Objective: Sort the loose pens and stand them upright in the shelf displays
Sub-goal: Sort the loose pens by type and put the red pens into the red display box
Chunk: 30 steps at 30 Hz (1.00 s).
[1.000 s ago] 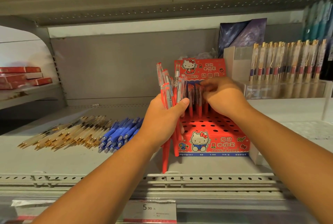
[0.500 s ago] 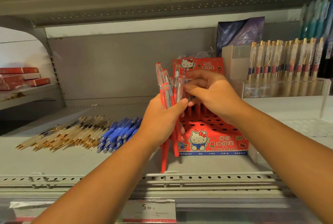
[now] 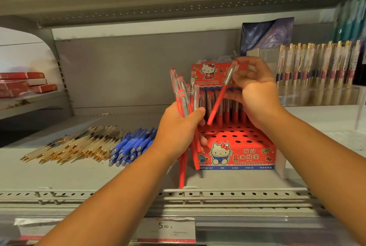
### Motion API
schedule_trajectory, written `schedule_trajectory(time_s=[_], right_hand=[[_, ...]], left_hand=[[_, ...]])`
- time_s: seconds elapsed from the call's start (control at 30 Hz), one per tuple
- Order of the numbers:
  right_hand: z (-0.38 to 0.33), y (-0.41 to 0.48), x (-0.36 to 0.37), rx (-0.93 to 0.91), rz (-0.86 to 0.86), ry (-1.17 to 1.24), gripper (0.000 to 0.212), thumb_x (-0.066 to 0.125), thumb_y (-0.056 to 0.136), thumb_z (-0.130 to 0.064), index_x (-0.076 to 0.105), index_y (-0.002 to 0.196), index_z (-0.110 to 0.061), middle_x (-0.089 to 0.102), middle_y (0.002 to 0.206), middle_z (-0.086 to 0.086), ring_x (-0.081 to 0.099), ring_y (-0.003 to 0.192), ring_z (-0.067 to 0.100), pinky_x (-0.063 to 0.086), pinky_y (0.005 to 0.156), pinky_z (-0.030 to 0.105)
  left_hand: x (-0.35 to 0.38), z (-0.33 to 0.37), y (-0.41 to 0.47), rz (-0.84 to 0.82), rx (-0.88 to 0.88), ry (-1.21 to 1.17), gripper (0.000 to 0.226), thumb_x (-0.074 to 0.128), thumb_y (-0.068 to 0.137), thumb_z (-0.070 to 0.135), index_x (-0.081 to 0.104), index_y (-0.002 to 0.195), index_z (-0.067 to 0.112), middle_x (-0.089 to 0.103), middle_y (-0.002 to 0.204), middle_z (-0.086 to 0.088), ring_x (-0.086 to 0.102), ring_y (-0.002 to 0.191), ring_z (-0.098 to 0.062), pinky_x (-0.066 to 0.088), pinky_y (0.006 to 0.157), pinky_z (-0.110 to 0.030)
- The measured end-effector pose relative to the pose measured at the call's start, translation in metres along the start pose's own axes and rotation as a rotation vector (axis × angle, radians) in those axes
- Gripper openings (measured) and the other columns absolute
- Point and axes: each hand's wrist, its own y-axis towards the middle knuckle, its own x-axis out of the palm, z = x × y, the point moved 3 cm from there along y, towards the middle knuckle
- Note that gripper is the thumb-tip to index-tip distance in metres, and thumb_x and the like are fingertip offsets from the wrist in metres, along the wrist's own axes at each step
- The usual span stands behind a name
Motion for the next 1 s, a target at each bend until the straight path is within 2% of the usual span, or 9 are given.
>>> schedule_trajectory(time_s=[0.17, 0.3, 0.43, 0.57, 0.7, 0.77, 0.83, 0.9, 1.0], right_hand=[[0.004, 0.008, -0.008, -0.155, 0.095, -0.328, 0.048, 0.039, 0.091, 0.013, 0.055, 0.095, -0.032, 0.050, 0.071, -0.008, 0.055, 0.061, -0.001, 0.049, 0.051, 0.023], [0.014, 0.011, -0.008, -0.206, 0.046, -0.506, 0.043, 0.037, 0.090, 0.011, 0.059, 0.101, -0.024, 0.051, 0.073, -0.003, 0.055, 0.069, 0.024, 0.047, 0.061, 0.033], [0.017, 0.015, -0.011, -0.129, 0.046, -0.489, 0.035, 0.040, 0.091, 0.006, 0.061, 0.088, -0.023, 0.051, 0.071, -0.003, 0.049, 0.065, 0.018, 0.039, 0.056, 0.027], [0.004, 0.015, -0.020, 0.040, 0.215, -0.464, 0.022, 0.053, 0.088, -0.004, 0.058, 0.069, -0.015, 0.045, 0.055, -0.003, 0.041, 0.056, 0.013, 0.028, 0.056, 0.028], [0.009, 0.004, -0.014, -0.226, 0.022, -0.784, 0.043, 0.048, 0.092, -0.007, 0.050, 0.088, -0.049, 0.058, 0.074, -0.012, 0.059, 0.071, 0.015, 0.049, 0.064, 0.028], [0.010, 0.002, -0.015, -0.285, -0.020, -0.859, 0.047, 0.047, 0.092, -0.008, 0.047, 0.090, -0.055, 0.059, 0.085, -0.011, 0.063, 0.079, 0.021, 0.054, 0.069, 0.033], [0.015, 0.007, -0.014, -0.223, 0.015, -0.689, 0.044, 0.048, 0.091, -0.007, 0.051, 0.089, -0.050, 0.059, 0.081, -0.009, 0.059, 0.070, 0.018, 0.050, 0.063, 0.029], [0.022, 0.021, -0.014, -0.077, 0.101, -0.522, 0.035, 0.047, 0.088, -0.004, 0.059, 0.080, -0.036, 0.049, 0.062, -0.008, 0.045, 0.055, 0.012, 0.038, 0.056, 0.026], [0.027, 0.018, -0.016, -0.060, 0.069, -0.705, 0.029, 0.046, 0.086, -0.004, 0.063, 0.084, -0.027, 0.047, 0.057, -0.013, 0.042, 0.049, 0.007, 0.036, 0.055, 0.025]], left_hand=[[-0.001, 0.001, 0.001, 0.043, 0.023, 0.044, 0.010, 0.059, 0.096, 0.018, 0.055, 0.088, 0.015, 0.064, 0.070, -0.005, 0.056, 0.040, -0.025, 0.050, 0.038, -0.032], [-0.002, 0.001, 0.000, 0.052, 0.039, 0.066, 0.013, 0.061, 0.096, 0.020, 0.055, 0.085, 0.018, 0.061, 0.062, 0.000, 0.056, 0.041, -0.025, 0.050, 0.039, -0.032], [-0.002, 0.002, 0.000, 0.049, 0.039, 0.076, 0.014, 0.061, 0.096, 0.021, 0.055, 0.085, 0.018, 0.058, 0.062, -0.001, 0.056, 0.041, -0.024, 0.050, 0.040, -0.032], [-0.001, 0.002, 0.000, 0.045, 0.042, 0.079, 0.013, 0.060, 0.097, 0.022, 0.054, 0.086, 0.017, 0.058, 0.062, -0.003, 0.056, 0.041, -0.024, 0.049, 0.041, -0.031], [-0.001, 0.002, -0.001, 0.038, 0.041, 0.070, 0.011, 0.059, 0.097, 0.020, 0.054, 0.089, 0.017, 0.059, 0.061, 0.000, 0.056, 0.040, -0.024, 0.050, 0.040, -0.031], [-0.001, 0.002, -0.001, 0.037, 0.040, 0.065, 0.009, 0.059, 0.098, 0.020, 0.055, 0.090, 0.018, 0.060, 0.064, -0.002, 0.057, 0.040, -0.023, 0.050, 0.040, -0.031], [0.000, 0.002, 0.000, 0.039, 0.040, 0.065, 0.007, 0.059, 0.098, 0.019, 0.055, 0.092, 0.018, 0.061, 0.065, -0.003, 0.057, 0.041, -0.023, 0.049, 0.040, -0.031], [0.000, 0.002, 0.000, 0.037, 0.036, 0.065, 0.006, 0.058, 0.097, 0.018, 0.055, 0.092, 0.019, 0.062, 0.065, -0.003, 0.058, 0.041, -0.023, 0.050, 0.041, -0.031], [0.000, 0.000, 0.001, 0.028, 0.028, 0.070, 0.006, 0.057, 0.097, 0.015, 0.054, 0.093, 0.020, 0.063, 0.065, -0.002, 0.058, 0.042, -0.023, 0.050, 0.041, -0.031]])
